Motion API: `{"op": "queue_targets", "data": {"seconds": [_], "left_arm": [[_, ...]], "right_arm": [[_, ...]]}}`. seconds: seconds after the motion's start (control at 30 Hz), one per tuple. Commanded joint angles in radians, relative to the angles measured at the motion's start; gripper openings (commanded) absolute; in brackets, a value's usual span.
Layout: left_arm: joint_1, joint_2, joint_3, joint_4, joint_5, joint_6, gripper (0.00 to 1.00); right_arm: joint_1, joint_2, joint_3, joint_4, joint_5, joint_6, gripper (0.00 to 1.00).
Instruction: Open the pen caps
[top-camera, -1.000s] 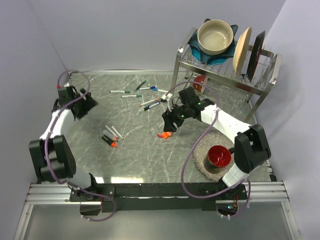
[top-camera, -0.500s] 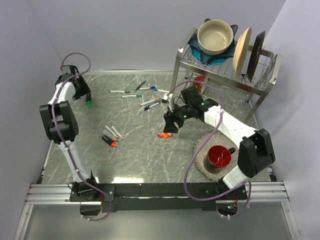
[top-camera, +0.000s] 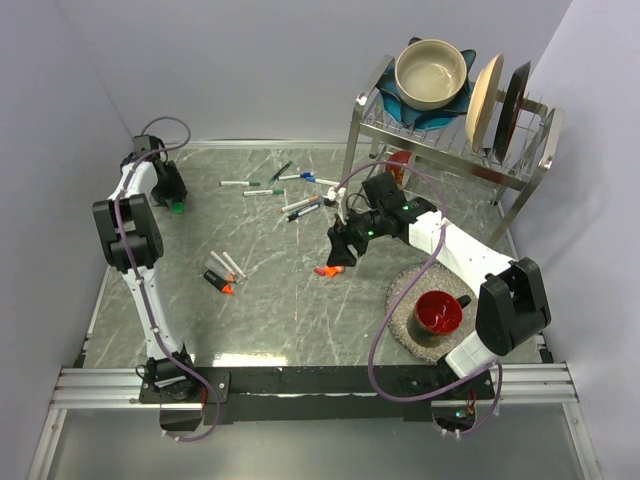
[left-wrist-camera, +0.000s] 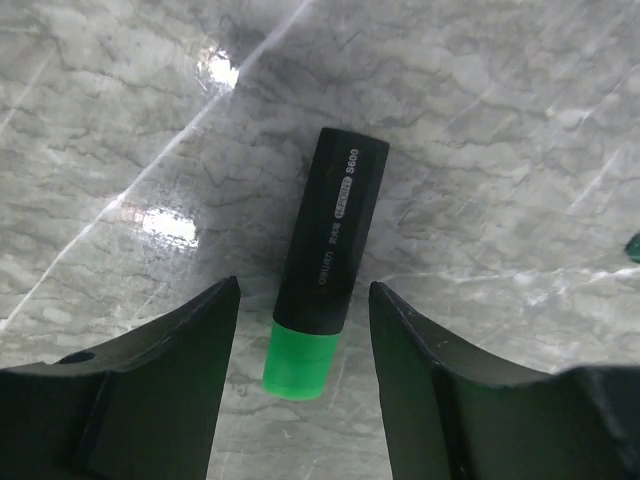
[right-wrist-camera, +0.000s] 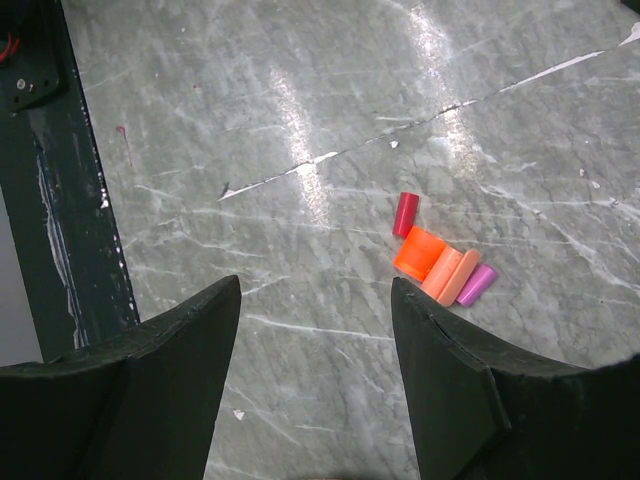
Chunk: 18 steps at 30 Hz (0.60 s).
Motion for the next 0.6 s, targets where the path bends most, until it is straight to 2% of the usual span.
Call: {"op": "queue_targets", "data": {"seconds": [0.0,0.17,0.37,0.5,0.57], "left_arm": [[-0.004,0.031,0.043,-0.034,0.022,0.014,0.60],[-0.020,0.042,0.045,-0.038,0.022,0.014,0.54],[-0.055,0.067,0.049,-0.072,-0.125,0.031,0.48],[-0.070,0.074,0.039,-0.087,-0.172,0.037,0.48],[-0.069,0.074,0.031,-0.087,-0.159,0.037,0.41]], "right_arm": [[-0.009,-0.022,0.040,0.001,-0.018,-0.014,0.69],[-0.007,-0.020,0.042,-0.002,-0.021,-0.017,0.69],[-0.010,-0.023,0.042,-0.002,-0.024,-0.019,0.69],[-0.009,-0.025,0.042,-0.004,-0.025,-0.020,0.68],[-0.010,-0.028,0.042,-0.002,-0.027,-0.020,0.68]]}}
